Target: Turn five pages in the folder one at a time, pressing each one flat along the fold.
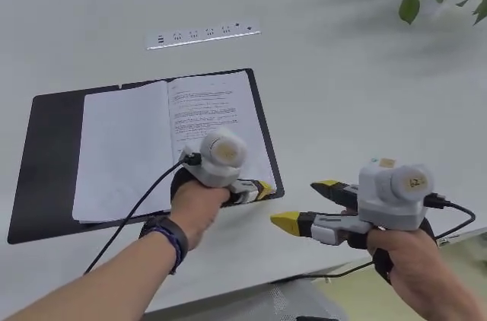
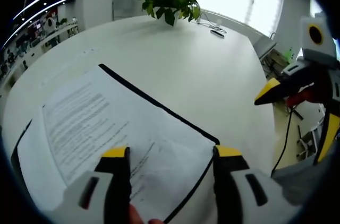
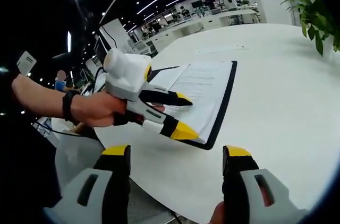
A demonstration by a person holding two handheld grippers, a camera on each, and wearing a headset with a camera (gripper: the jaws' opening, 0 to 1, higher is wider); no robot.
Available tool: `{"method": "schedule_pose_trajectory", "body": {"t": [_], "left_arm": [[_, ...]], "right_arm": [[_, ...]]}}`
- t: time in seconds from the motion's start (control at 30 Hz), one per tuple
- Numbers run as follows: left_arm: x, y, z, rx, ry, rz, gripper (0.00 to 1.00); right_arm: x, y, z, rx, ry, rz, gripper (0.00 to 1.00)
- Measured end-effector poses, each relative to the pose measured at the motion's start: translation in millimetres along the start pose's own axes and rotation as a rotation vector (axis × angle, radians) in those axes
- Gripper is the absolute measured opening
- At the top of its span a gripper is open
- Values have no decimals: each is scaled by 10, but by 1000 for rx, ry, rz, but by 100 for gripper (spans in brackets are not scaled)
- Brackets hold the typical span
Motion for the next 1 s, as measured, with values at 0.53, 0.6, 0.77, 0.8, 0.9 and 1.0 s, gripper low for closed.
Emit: {"method": "schedule_pose_trajectory", "body": {"t": [0.53, 0.6, 0.77, 0.8, 0.9, 1.0], "left_arm": [[-45, -21, 50, -38, -36, -75, 63], [-39, -16, 60, -46, -30, -58, 61], [-19, -86, 92, -65, -17, -3, 65], [-8, -92, 99, -83, -12, 34, 65], [2, -116, 121, -105, -3, 59, 64], [-9, -81, 102, -101, -9, 39, 63]], "right_arm": [[19, -47, -58, 10, -2, 12, 70], [23, -60, -63, 11, -3, 15, 70], [34, -74, -60, 9, -2, 23, 70], [34, -71, -56, 8, -2, 24, 70], [29, -54, -35, 2, -1, 23, 69], [29, -42, -16, -3, 2, 22, 69]]}}
Point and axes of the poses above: the centre of the closed fingertips' face, and the gripper's own axes: z roughly forward along the fingers, y roughly to its left, x roughly out of its underside, the point moved 9 cm from there along -z, roughly backward along the fingers, and after that the axes turned 5 degrees about -z, right-handed, at the moved point
